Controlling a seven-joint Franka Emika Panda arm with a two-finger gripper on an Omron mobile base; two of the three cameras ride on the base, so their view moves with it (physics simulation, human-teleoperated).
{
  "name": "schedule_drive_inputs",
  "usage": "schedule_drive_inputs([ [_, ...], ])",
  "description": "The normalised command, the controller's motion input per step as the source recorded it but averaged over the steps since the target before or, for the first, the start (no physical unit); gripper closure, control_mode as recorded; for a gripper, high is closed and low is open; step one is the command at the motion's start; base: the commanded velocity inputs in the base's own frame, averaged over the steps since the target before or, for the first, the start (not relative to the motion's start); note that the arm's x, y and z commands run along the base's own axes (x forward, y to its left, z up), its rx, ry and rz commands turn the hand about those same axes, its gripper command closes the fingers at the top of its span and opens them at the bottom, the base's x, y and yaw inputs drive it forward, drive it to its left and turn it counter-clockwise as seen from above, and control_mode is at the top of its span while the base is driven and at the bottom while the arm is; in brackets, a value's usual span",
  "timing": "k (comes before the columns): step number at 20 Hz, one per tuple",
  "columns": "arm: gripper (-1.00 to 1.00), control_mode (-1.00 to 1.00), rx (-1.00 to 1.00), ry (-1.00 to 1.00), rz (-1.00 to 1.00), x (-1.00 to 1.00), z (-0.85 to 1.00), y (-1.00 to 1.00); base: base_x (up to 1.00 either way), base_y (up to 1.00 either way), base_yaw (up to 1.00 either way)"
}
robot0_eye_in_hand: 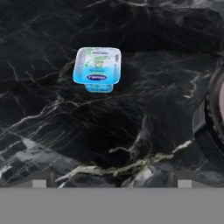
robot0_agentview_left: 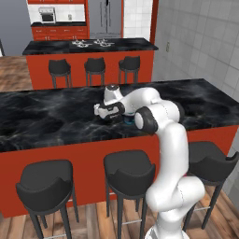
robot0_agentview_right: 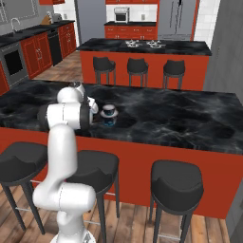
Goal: Stack the yogurt containers by placing the smaller containers on top of the larger containers.
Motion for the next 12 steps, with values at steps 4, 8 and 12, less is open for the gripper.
schedule_drive_inputs([
  [4,-1.0,-1.0,0.0,0.0,0.05,0.24,-0.1,0.0,0.0,0.0,0.0],
  [8,-1.0,-1.0,0.0,0.0,0.01,0.28,-0.01,0.0,0.0,0.0,0.0],
  [12,-1.0,-1.0,0.0,0.0,0.0,0.37,0.0,0.09,0.0,0.0,0.0],
])
